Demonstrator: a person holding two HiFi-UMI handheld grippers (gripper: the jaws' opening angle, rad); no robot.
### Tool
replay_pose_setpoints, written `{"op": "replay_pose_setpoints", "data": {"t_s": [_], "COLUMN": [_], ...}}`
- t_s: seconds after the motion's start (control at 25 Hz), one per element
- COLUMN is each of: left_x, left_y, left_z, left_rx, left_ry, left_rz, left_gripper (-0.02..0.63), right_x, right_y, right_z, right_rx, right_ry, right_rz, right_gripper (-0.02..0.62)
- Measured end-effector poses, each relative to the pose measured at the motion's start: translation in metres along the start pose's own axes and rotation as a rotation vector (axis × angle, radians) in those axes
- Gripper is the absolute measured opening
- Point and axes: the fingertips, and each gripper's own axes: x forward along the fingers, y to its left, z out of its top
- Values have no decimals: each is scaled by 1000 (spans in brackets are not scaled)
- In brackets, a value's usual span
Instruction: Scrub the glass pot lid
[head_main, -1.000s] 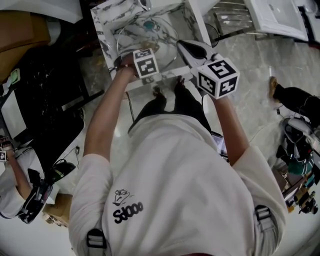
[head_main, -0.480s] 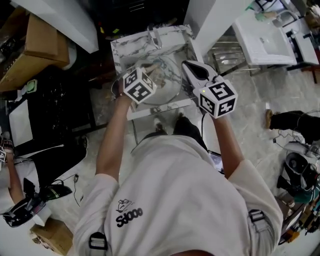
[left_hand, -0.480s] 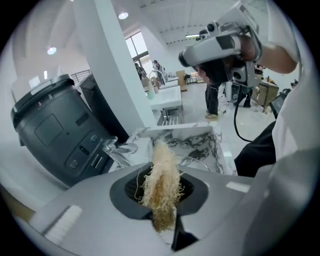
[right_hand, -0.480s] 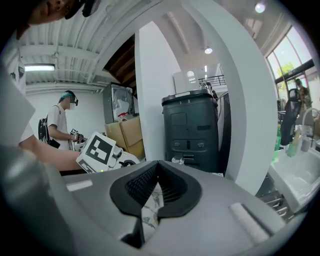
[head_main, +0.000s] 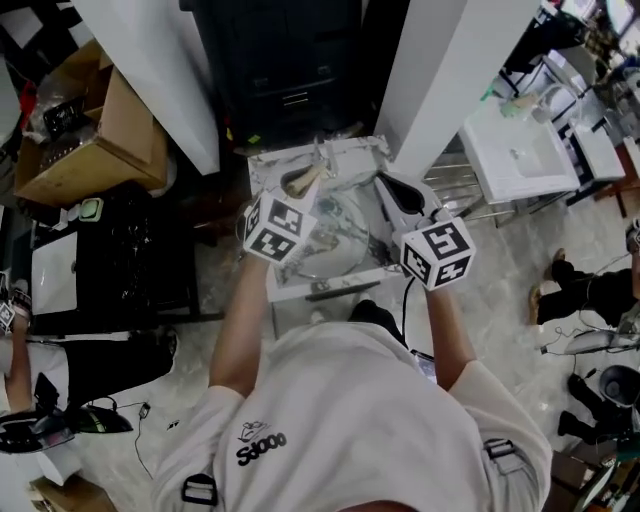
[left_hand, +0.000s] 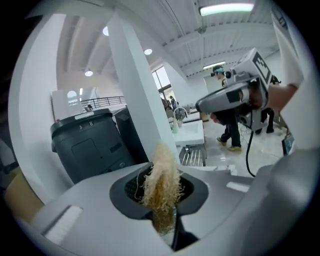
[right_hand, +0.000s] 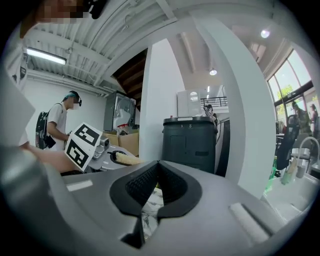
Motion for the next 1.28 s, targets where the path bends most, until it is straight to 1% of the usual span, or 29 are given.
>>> {"op": "replay_pose_setpoints", "data": {"t_s": [0.08,0.2,0.4,0.52,0.8,0.96,1.28], "left_x": [-13,-30,-56,-70,-93,-103,-110], "left_y": [11,28,39,46,53,51,53], "left_z": [17,43,73,88,116,126,135], "left_rx": [-35,-66,-90,-84,-51,-38,-48], "left_ry": [-57,-137,-233,-277,-323,-352,-383], "left_rz": [28,69,106,132,181,193,191], "left_gripper": [55,57,57,57,57,57,57], "right_x": [0,1,-1,0,-3,-4,-5], "right_y": [2,3,12,19,24,29,30], "right_z": [11,30,55,72,103,109,116], "right_rx": [-13,-37,-62,-83,-104,-118,-134], "right_ry": [-20,-55,-99,-127,-180,-190,-195], "right_rz": [-5,-10,0,14,28,34,22], "right_gripper": [2,2,2,2,2,0,0]}}
